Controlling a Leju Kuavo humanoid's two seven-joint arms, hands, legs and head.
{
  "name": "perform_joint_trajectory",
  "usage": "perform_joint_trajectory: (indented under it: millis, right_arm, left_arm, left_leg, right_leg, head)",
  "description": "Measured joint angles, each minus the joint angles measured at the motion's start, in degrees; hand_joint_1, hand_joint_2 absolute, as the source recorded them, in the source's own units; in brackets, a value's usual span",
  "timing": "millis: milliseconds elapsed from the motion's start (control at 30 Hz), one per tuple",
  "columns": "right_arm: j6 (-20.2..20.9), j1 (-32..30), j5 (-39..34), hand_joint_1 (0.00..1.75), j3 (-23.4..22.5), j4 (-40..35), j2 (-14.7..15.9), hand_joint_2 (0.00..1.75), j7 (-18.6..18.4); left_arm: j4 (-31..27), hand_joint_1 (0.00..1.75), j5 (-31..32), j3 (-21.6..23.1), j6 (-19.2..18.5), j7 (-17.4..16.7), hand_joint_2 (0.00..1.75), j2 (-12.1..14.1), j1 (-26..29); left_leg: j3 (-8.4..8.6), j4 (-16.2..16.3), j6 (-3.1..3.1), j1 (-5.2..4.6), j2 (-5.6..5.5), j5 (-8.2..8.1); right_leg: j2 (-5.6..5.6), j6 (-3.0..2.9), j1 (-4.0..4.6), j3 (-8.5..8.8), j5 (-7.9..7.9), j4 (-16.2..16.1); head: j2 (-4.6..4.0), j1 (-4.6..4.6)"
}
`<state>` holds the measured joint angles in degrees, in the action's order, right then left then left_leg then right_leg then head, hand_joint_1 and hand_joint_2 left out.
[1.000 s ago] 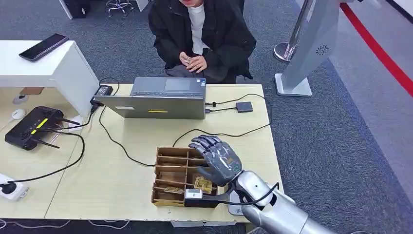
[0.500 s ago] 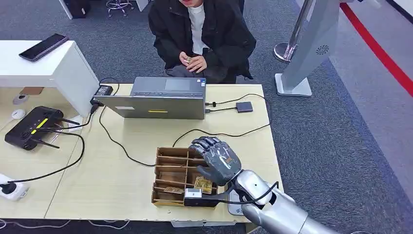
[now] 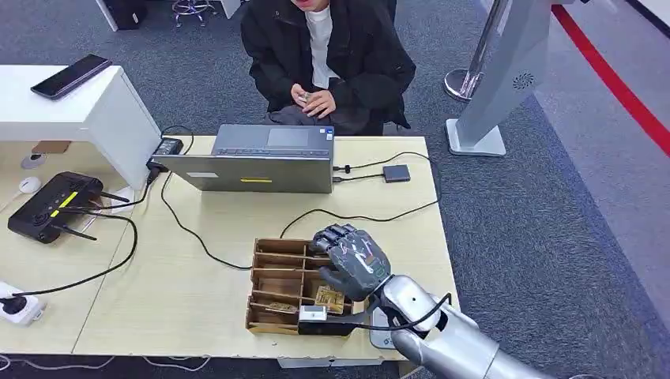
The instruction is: Pass the card to the sensor for recognition and then transmit it.
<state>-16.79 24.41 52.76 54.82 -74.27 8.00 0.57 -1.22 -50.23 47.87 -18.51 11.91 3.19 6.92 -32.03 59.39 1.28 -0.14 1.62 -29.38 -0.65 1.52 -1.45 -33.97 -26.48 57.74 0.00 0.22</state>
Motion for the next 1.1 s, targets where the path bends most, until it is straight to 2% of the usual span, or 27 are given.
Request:
perform_joint_trajectory:
  millis: [100, 133, 400, 567, 667, 800, 967, 1100]
  right_arm:
    - [0.0, 0.04, 0.0, 0.98, 0.02, 0.0, 0.0, 1.75, 0.0]
    - [0.02, 0.04, 0.0, 1.17, 0.02, 0.0, 0.0, 1.75, 0.0]
    - [0.09, 0.27, -0.02, 1.17, 0.07, 0.2, 0.0, 1.75, 0.0]
    - [0.09, 0.32, -0.02, 1.47, 0.07, 0.2, 0.0, 1.75, 0.0]
    - [0.09, 0.32, -0.02, 1.57, 0.07, 0.22, 0.0, 1.75, 0.0]
    - [0.09, 0.42, -0.02, 1.61, 0.07, 0.35, 0.0, 1.75, 0.0]
    - [-0.13, 0.52, -0.11, 1.75, 0.07, 0.46, 0.0, 1.75, 0.0]
    - [-1.86, 0.5, 0.28, 1.75, 0.07, 0.44, 0.0, 1.75, 0.2]
  left_arm:
    - [0.0, 0.0, 0.0, -0.33, 0.0, 0.0, 0.0, 0.0, 0.0]
    - [0.0, 0.0, 0.0, -0.37, 0.0, 0.0, 0.0, 0.0, 0.0]
    - [0.0, 0.0, 0.07, -0.55, 0.0, 0.0, 0.0, -0.02, 0.01]
    - [0.0, 0.0, 0.07, -0.7, 0.0, 0.0, 0.0, -0.02, 0.01]
    - [0.0, 0.0, 0.09, -0.72, 0.0, 0.0, 0.0, -0.02, 0.01]
    - [0.0, 0.0, 0.09, -0.74, 0.0, 0.0, 0.0, -0.02, 0.02]
    - [0.0, 0.0, 0.66, -0.83, 0.0, 0.0, 0.0, -0.02, 0.02]
    - [0.0, 0.0, 1.51, -1.14, 0.0, 0.0, 0.0, -0.02, 0.03]
  left_leg:
    - [0.0, 0.0, 0.0, 0.0, 0.0, 0.0]
    - [0.0, 0.0, 0.0, 0.0, 0.0, 0.0]
    - [0.0, 0.0, 0.0, 0.0, 0.0, 0.0]
    - [0.0, 0.0, 0.0, 0.0, 0.0, 0.0]
    - [0.0, 0.0, 0.0, 0.0, 0.0, 0.0]
    - [0.0, 0.0, 0.0, 0.0, 0.0, 0.0]
    - [0.0, 0.0, 0.0, 0.0, 0.0, 0.0]
    - [0.01, 0.0, 0.0, 0.0, 0.0, 0.0]
  right_leg:
    - [0.0, 0.0, 0.0, 0.0, 0.0, 0.0]
    - [0.0, 0.0, 0.0, 0.0, 0.0, 0.0]
    - [0.0, 0.0, 0.0, 0.0, 0.0, 0.0]
    - [0.0, 0.0, 0.0, 0.0, 0.0, 0.0]
    - [0.0, 0.0, 0.0, 0.0, 0.0, 0.0]
    - [0.0, 0.0, 0.0, 0.0, 0.0, 0.0]
    - [0.0, 0.0, 0.0, 0.0, 0.0, 0.0]
    - [0.0, 0.0, 0.0, 0.0, 0.0, 0.0]
  head:
    - [0.0, 0.02]
    - [0.0, 0.0]
    - [0.0, 0.0]
    - [0.0, 0.0]
    - [0.0, 0.0]
    - [0.0, 0.0]
    - [0.0, 0.0]
    - [0.0, 0.0]
